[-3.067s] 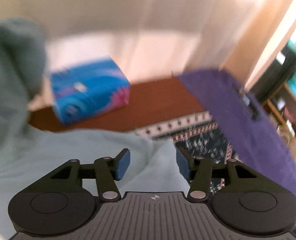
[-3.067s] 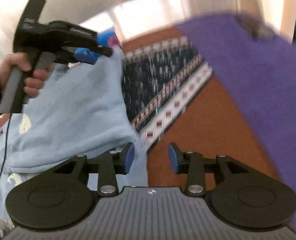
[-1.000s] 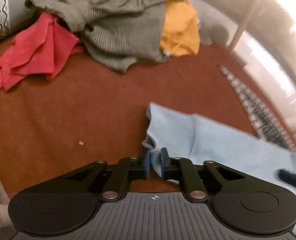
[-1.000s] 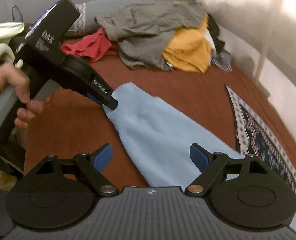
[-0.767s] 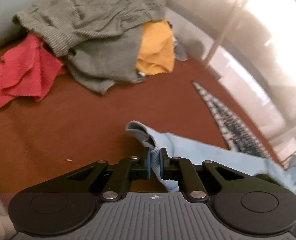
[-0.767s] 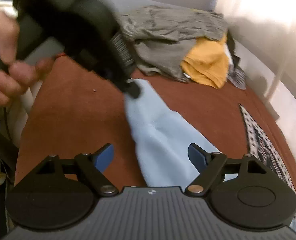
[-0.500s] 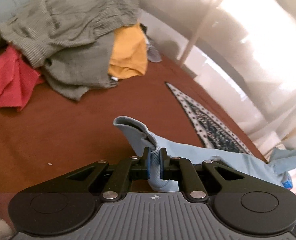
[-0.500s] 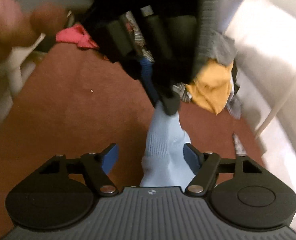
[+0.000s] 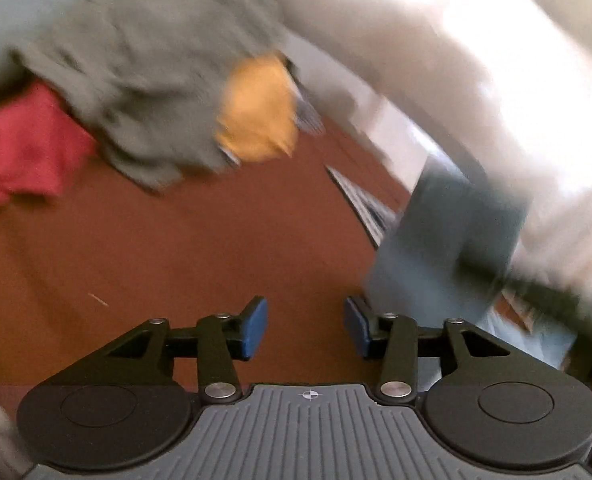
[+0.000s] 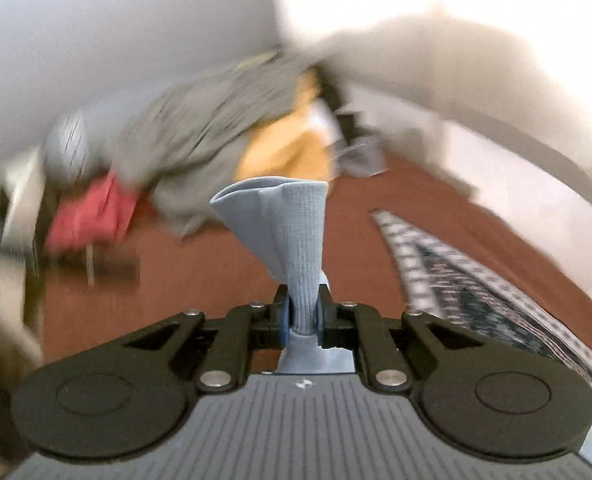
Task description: Fold clothes
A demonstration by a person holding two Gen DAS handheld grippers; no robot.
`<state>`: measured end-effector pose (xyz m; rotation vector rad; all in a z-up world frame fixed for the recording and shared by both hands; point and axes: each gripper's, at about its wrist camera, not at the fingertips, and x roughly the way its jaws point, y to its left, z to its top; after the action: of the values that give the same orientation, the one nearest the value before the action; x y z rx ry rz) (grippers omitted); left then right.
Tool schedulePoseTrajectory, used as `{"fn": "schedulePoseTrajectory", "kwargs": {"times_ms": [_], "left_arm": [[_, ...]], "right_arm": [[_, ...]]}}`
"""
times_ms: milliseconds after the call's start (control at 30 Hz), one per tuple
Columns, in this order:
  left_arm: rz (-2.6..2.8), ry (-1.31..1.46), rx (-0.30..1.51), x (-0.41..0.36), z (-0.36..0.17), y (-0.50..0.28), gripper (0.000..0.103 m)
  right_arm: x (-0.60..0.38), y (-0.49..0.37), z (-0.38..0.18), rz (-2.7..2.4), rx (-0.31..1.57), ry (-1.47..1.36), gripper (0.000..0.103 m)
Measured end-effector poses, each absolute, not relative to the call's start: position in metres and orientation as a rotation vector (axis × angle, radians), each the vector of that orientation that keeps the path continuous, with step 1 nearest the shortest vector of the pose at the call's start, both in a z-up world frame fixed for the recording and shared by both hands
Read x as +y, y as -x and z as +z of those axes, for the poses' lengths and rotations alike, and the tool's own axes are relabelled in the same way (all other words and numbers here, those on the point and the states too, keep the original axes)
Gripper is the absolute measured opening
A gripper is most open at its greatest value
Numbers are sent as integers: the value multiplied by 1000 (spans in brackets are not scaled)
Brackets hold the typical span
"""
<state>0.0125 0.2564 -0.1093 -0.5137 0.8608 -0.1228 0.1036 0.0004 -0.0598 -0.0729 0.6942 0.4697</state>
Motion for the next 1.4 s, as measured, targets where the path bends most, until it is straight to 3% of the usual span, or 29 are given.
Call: {"fn": "schedulePoseTrajectory", "kwargs": {"times_ms": [100, 333, 667, 900, 933, 967, 1000, 1033, 1400], "left_arm": [[-248, 449, 897, 198, -117, -18, 78], [-304, 365, 874, 94, -119, -30, 82], [-401, 398, 938, 21, -127, -41, 86], [-314, 246, 903, -24, -142, -36, 89], [-298, 222, 898, -31, -144, -36, 87], [-283, 199, 894, -37, -147, -35, 74], [-290, 195, 897, -42, -149, -37, 20], [-303, 199, 894, -45, -146, -37, 8], [-397, 18, 775, -123, -117, -16, 5]], "right_arm": [[-30, -102, -41, 406, 659, 24, 14], [-100, -97, 1, 259, 573, -87, 14], [-175, -89, 37, 116, 469, -172, 14], [-234, -80, 43, 73, 411, -251, 14], [-243, -77, 44, 73, 403, -266, 14], [-253, -74, 45, 73, 394, -282, 14], [-262, -70, 46, 75, 387, -295, 14], [-271, -65, 48, 76, 380, -300, 14], [-407, 10, 44, -102, 296, -370, 13]]}}
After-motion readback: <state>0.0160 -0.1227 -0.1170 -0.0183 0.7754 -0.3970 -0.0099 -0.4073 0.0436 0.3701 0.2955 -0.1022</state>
